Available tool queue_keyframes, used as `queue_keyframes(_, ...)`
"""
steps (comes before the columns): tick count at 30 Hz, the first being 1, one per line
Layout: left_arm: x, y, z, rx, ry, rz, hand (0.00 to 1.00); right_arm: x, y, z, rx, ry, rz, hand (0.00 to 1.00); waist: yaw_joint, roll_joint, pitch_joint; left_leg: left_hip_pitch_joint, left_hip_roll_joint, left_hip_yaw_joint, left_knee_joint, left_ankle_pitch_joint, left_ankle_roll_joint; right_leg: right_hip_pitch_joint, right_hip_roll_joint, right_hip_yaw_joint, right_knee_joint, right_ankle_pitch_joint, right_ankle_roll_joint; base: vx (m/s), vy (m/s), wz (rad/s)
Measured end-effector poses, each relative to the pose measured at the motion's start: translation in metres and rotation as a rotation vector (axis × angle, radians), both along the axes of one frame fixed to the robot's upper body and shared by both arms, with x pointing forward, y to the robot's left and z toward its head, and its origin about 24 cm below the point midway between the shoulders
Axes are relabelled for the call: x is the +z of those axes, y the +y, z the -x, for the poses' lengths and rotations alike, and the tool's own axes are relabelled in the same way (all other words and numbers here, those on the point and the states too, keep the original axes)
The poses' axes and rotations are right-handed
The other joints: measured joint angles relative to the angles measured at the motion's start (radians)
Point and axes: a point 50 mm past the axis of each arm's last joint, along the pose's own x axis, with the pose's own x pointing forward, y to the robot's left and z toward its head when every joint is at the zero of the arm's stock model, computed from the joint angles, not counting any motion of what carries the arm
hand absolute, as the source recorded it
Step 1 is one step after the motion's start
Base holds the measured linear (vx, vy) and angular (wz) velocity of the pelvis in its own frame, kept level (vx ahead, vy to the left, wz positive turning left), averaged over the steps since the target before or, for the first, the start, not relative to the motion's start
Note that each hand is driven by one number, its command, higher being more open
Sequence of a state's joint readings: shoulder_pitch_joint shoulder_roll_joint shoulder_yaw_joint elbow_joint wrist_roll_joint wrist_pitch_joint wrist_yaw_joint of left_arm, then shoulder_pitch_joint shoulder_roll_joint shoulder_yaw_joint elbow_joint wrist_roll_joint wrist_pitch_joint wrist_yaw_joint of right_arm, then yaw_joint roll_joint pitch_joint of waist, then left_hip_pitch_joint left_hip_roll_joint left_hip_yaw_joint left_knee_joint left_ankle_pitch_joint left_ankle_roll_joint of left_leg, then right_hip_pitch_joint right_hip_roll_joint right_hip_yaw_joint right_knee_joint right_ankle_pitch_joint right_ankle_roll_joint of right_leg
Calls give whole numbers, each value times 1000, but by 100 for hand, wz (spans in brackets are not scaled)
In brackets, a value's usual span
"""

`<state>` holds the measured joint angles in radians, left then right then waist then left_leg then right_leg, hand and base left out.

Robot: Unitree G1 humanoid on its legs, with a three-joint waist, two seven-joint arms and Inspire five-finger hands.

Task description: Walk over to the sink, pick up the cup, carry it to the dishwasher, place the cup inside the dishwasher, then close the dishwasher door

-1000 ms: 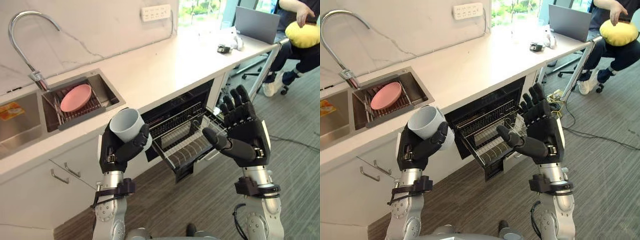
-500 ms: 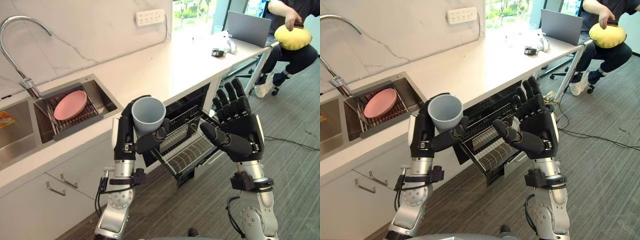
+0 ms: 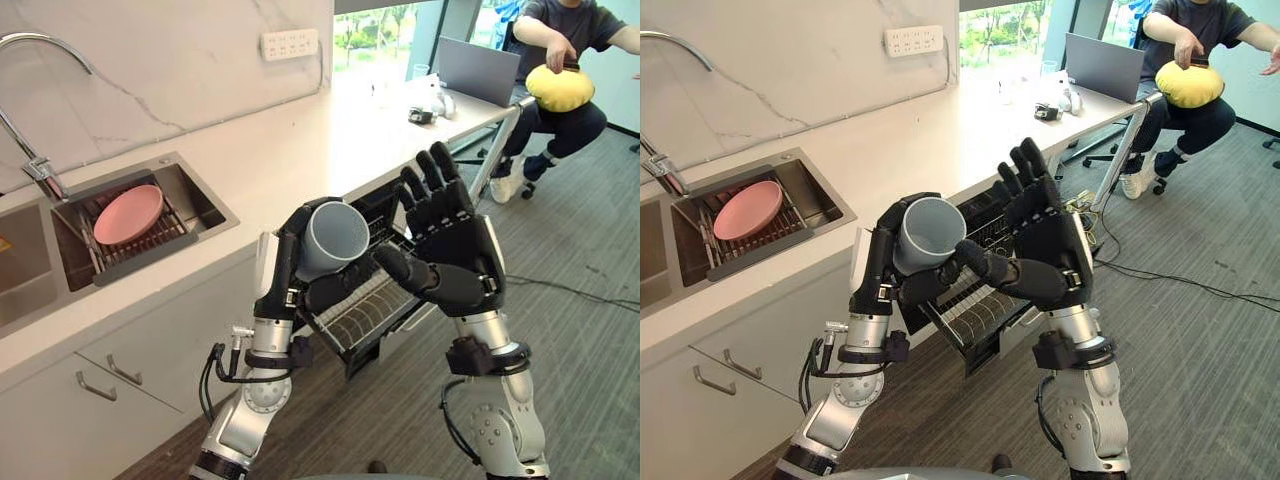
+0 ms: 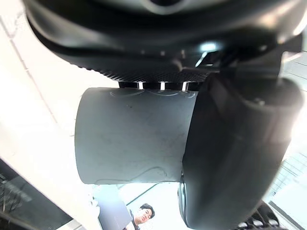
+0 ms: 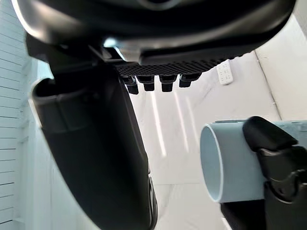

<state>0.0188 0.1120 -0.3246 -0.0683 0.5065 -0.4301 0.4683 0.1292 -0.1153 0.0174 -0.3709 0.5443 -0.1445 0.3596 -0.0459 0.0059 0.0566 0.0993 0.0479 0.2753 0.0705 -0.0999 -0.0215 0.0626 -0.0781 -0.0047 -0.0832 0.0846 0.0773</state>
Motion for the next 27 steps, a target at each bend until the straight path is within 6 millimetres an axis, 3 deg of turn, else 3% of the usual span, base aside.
queue_keyframes(8,0,3,-1,3,15,64,0,-2,1,-2,-32,29,17,100,0,-1,-5,2,0,10,1,0,0,-3,0,10,0,4,1,-42,-30,-4)
queue_keyframes(17,7,-5,5,20,-104,-100,0,-4,3,-3,-25,65,15,100,-1,-3,-27,2,-1,11,1,0,0,-7,0,11,0,4,1,-22,-17,0)
queue_keyframes(27,12,-13,9,-35,-135,-121,0,-7,13,-2,48,74,39,100,0,-3,-28,1,-1,13,0,0,0,-9,1,12,0,4,1,-9,-10,0)
